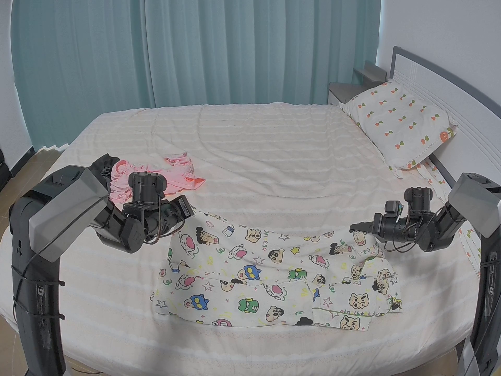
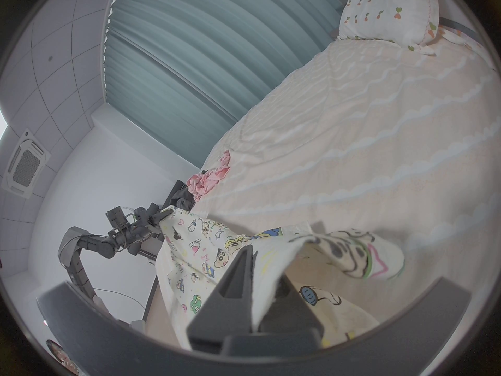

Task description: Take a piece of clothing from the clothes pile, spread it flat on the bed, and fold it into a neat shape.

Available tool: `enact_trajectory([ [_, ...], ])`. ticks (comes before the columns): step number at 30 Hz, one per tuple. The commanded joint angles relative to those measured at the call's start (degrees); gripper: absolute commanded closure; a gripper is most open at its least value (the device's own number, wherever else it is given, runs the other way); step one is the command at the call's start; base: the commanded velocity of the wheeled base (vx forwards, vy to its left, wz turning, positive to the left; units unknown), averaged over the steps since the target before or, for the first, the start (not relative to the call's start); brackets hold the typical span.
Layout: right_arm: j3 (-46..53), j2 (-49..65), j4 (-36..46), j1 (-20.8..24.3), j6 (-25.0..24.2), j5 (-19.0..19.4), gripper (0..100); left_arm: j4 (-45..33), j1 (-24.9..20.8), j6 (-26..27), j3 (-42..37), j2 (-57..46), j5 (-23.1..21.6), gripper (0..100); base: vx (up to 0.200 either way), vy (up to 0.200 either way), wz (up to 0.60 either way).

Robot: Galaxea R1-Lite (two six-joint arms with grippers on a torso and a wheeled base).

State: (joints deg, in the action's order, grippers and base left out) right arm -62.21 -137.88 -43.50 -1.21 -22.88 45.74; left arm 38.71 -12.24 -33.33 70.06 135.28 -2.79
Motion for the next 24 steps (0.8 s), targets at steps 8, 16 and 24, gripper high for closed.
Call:
enact_trajectory([
  [8, 9.3, 5.2, -7.1, -1.7, -0.1, 3.1, 100, 7.3, -0.1, 1.1, -6.5, -1.2, 0.1, 100, 0.0, 0.0, 0.0],
  [16, 15.1, 6.8, -7.4, -2.3, 2.6, 4.5, 100, 10.6, -0.1, 3.0, -13.2, -1.9, -0.1, 100, 0.0, 0.0, 0.0],
  [24, 20.8, 5.8, -7.2, -1.7, 9.2, 3.9, 100, 14.2, -0.2, 3.1, -19.7, -1.3, 0.0, 100, 0.0, 0.0, 0.0],
])
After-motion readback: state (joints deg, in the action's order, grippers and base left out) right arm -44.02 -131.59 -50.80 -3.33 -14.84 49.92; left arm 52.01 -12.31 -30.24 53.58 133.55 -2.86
